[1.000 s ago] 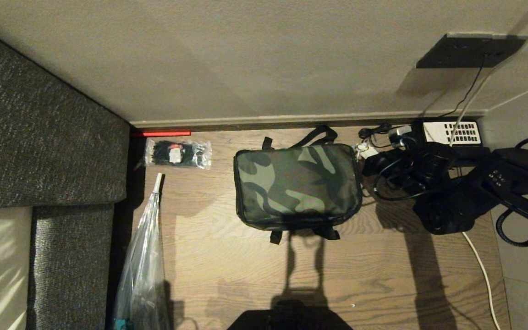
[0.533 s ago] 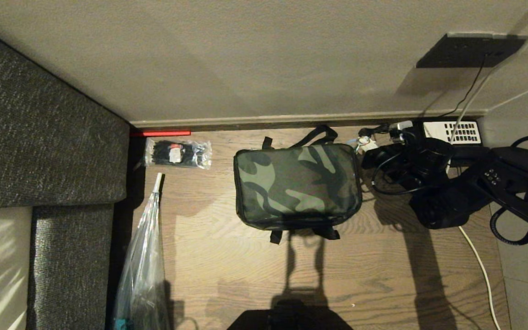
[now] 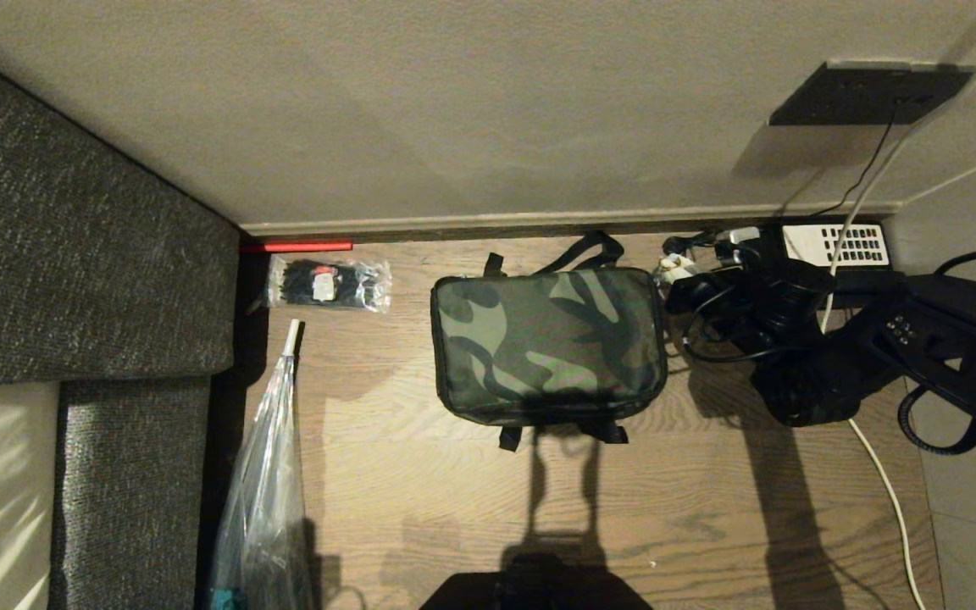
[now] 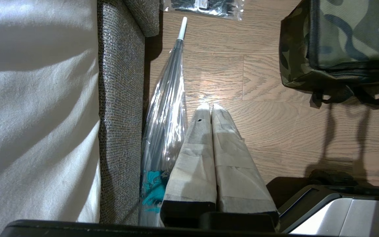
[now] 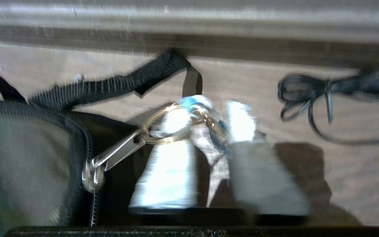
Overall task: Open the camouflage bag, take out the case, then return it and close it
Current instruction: Open the top of the storage box
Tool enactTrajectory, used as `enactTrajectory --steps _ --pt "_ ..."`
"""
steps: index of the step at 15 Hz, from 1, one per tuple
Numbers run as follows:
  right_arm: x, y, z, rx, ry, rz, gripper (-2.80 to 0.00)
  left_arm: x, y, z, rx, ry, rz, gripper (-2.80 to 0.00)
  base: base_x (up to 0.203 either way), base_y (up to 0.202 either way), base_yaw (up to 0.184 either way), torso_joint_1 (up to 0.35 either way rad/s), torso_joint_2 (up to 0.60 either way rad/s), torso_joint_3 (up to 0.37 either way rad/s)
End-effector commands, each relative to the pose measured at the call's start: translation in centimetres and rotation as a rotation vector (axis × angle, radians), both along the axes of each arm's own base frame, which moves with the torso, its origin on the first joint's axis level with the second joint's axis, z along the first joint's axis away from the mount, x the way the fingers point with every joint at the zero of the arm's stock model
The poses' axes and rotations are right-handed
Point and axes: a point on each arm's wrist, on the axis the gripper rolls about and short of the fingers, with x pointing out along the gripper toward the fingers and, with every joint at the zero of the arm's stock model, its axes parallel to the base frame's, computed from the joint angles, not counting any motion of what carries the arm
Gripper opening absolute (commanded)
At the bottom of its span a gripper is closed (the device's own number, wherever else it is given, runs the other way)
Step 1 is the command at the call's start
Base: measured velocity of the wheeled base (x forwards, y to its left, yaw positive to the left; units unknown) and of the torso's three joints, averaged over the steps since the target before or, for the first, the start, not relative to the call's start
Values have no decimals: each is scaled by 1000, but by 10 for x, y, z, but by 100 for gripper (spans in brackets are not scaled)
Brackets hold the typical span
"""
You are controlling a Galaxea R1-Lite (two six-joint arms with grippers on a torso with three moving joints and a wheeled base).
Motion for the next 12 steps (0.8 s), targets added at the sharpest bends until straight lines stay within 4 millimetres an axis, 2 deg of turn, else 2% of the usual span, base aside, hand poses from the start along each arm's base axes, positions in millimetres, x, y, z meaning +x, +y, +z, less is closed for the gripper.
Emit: enactTrajectory --steps 1,4,7,9,12 --pt "-5 0 -9 -7 31 3 0 0 0 -1 0 1 1 -280 0 0 0 0 0 0" --pt "-10 -11 -8 -13 47 -15 0 0 0 -1 0 1 1 -280 0 0 0 0 0 0" --pt "-31 -21 -6 -17 105 1 0 0 0 -1 0 1 1 -280 0 0 0 0 0 0" --pt "-60 -22 -4 -21 196 59 0 0 0 -1 0 1 1 -280 0 0 0 0 0 0" --pt "-92 -17 17 38 344 118 0 0 0 -1 0 1 1 -280 0 0 0 0 0 0"
